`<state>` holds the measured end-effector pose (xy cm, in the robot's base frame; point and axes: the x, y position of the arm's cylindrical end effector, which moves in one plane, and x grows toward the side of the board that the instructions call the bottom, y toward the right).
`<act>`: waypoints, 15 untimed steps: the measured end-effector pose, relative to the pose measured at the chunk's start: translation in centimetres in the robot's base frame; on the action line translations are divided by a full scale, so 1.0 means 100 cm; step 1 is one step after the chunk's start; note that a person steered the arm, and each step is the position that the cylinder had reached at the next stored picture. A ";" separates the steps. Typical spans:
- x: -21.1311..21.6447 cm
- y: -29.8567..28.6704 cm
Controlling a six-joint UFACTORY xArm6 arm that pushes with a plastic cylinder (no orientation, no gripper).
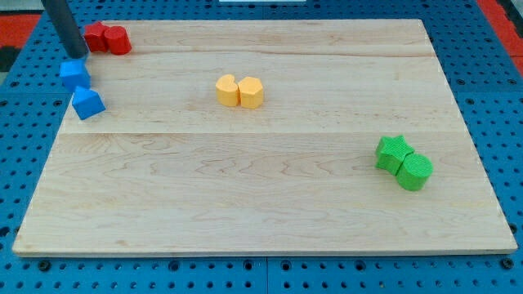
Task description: Slide blue cube along with blue triangle to the bottom left
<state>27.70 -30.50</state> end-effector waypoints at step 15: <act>0.168 0.112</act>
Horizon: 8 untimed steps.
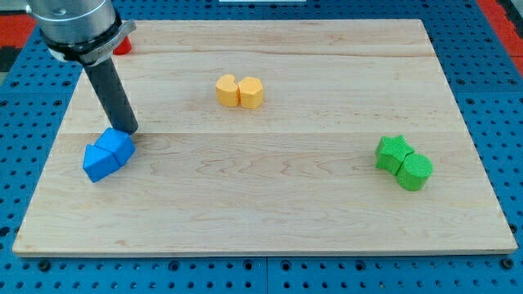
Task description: Slide blue cube along with blue triangle to the bottom left
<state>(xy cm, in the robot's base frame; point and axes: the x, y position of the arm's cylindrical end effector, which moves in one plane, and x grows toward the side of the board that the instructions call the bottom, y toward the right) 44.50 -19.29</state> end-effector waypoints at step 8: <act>0.048 -0.045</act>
